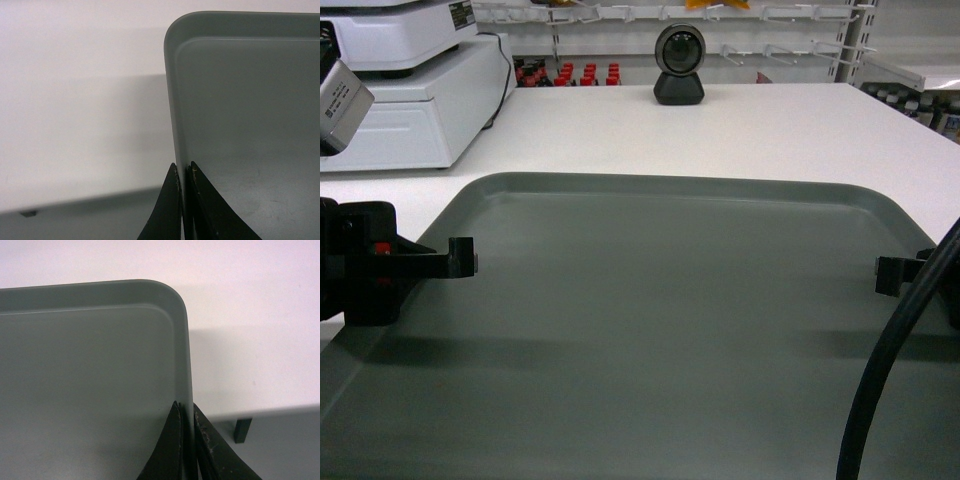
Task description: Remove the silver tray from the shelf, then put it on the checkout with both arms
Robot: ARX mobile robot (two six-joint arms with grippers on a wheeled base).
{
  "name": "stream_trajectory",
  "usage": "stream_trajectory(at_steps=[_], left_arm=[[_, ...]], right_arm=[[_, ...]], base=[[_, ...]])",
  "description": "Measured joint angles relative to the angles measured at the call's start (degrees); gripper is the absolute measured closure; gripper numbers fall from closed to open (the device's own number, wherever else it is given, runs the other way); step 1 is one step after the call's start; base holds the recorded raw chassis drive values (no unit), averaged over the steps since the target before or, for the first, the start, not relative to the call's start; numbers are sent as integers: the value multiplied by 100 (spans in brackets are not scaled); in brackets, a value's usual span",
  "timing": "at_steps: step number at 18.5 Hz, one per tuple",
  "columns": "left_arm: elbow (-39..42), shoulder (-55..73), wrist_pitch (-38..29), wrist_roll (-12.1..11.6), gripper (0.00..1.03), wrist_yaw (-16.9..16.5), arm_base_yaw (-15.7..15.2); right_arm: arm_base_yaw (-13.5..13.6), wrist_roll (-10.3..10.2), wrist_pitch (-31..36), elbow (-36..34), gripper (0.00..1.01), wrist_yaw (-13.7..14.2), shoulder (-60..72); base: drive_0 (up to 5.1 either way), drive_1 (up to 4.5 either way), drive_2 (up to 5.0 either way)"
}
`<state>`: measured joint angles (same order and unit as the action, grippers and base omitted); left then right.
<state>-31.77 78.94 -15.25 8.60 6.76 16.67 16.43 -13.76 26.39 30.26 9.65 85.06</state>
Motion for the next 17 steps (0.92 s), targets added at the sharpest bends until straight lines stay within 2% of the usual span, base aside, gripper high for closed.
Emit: stream_trajectory(at_steps=[14,17], left_arm=[[-7,7,-31,0,100,4,0],[-7,7,-15,0,100,4,0]], right_arm=[[0,0,28,13,98,0,7],[0,0,11,15,98,0,9]], base=[[-4,428,-435],[0,0,0]])
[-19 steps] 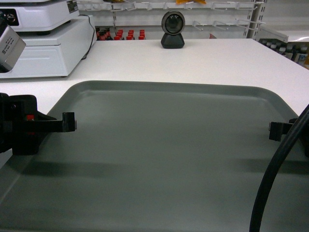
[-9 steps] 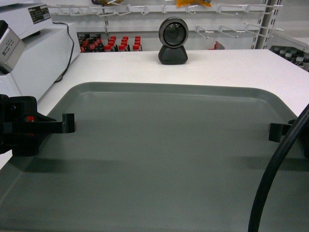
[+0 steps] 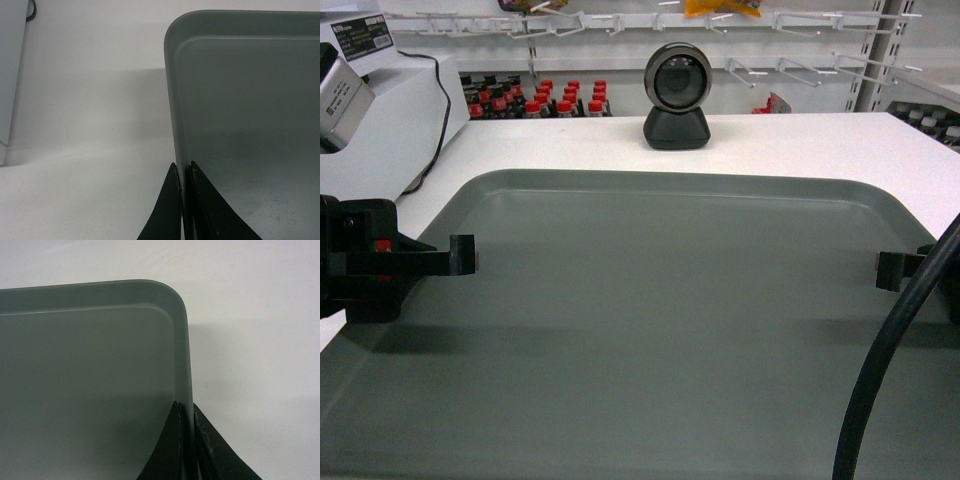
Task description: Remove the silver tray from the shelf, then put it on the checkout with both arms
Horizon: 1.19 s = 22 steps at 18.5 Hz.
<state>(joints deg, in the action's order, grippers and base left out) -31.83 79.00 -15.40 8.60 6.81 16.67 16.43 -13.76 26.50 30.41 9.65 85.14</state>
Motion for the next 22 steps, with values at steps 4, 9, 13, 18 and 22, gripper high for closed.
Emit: stream_trajectory(at_steps=[4,9,13,18,22], left_arm=[[0,0,2,0,100,0,0],[291,197,-1276,-205,100,702,197],[-98,901,-2503,-824,100,1993,553],[-826,1615,-1700,-468,100,1727,518],[-1635,2251,-1169,-341,100,1663,433]], right_arm=[[0,2,-4,0,98,0,0],[2,-31,59,-2,98,-42,2],[-459,463,2677,-111,98,-833,833],[-800,802,1871,721,98,-1176,1478],[-896,1276,1255,1768,98,-1250,2063]], base=[[0,0,0],[0,0,0],[0,0,0],[0,0,0],[0,0,0]])
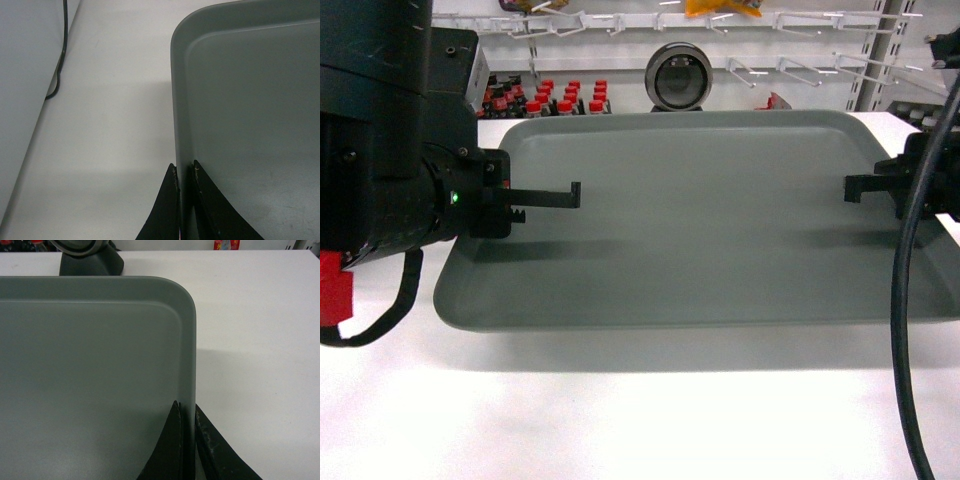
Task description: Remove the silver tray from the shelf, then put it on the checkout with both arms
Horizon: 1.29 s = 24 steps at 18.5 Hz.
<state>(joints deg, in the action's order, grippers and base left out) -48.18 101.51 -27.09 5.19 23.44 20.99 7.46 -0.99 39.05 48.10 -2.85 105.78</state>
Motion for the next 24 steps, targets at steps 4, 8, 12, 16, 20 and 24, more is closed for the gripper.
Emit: stream_trajectory(at_steps=[4,8,12,16,20,24], left_arm=[[-442,461,326,-70,100,35,101],[-546,584,562,-92,100,155,184],[-636,684,717,-85,100,216,184],[-686,776,748,-87,100,203,179],[-715,780,754,-339,69,70,216],[-741,756,494,-387,34,-42,260]], right_arm=[[-184,28,-555,726,98,-129,678],[-229,72,-643,901,98,-214,1003],[-227,149,-533,1038,98,-271,1169],[-227,173,-538,1069,98,-219,1237],[-173,586,-431,1071,74,-221,1270],[-146,708,-393,1071,39,-260,1276]], base=[[0,0,0],[0,0,0],[0,0,0],[0,0,0],[0,0,0],[0,0,0]])
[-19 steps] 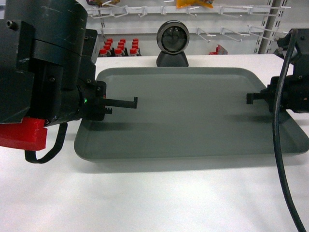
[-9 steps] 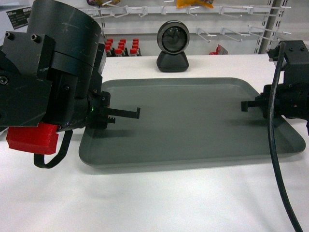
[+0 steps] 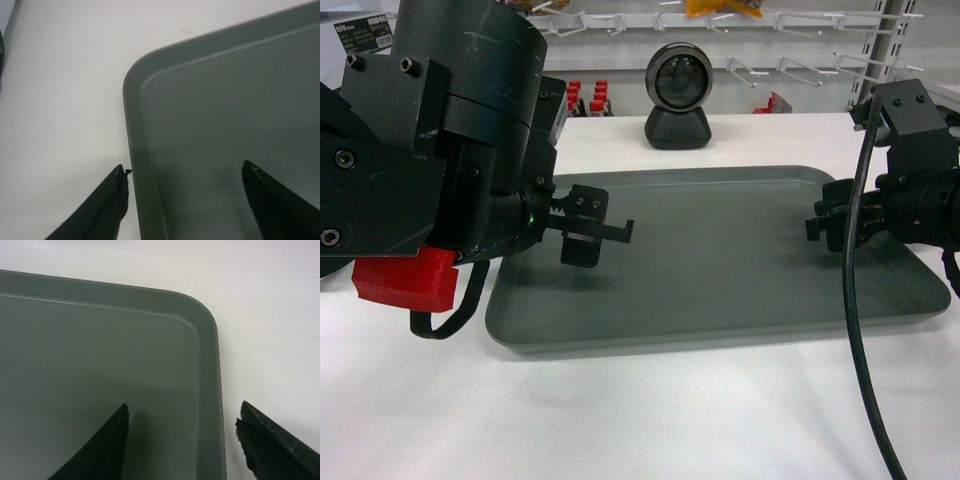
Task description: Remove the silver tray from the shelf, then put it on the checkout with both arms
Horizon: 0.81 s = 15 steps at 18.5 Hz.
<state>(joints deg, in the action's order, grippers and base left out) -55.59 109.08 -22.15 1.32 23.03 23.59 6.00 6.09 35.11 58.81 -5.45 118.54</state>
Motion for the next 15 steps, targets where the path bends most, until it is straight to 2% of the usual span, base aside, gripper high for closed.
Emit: stream_trajectory(at_steps=[3,4,5,6,7,8,12,13,14,15], left_arm=[[2,-151,-372,55,7,-109,4],[9,-240,-490,101,3,-162,22],[74,-560,-782,219,5,-258,31],[201,-1191,-837,544,5,-393,20],[501,-1950,-682,841,5,-411,-74],[643,-2177,-726,1047,5,-531,-140],[1062,-2927,-686,1158,5,-461,-275],[1290,-3045,-1069,990,9,-400,-302],[1648,-3244,-1473,693,18,-448,-385],[1926,-3425,-1650,516,23,-518,-463]], right_arm=[[-2,-48,37,-55,12,-4,-66],[-4,-94,76,-114,5,-7,-138],[-11,-267,348,-332,4,-24,-415],[-77,-763,1189,-831,3,-9,-1154],[-39,-1233,1563,-1458,3,125,-2085],[-20,-1281,1624,-1617,3,210,-2323],[120,-1416,1731,-2179,3,485,-3176],[153,-1239,1298,-2339,12,949,-3521],[151,-999,1139,-2673,21,1150,-3895],[140,-898,1067,-2898,27,1187,-4133]], base=[[0,0,0],[0,0,0],[0,0,0],[0,0,0],[0,0,0],[0,0,0],[0,0,0],[0,0,0],[0,0,0],[0,0,0]])
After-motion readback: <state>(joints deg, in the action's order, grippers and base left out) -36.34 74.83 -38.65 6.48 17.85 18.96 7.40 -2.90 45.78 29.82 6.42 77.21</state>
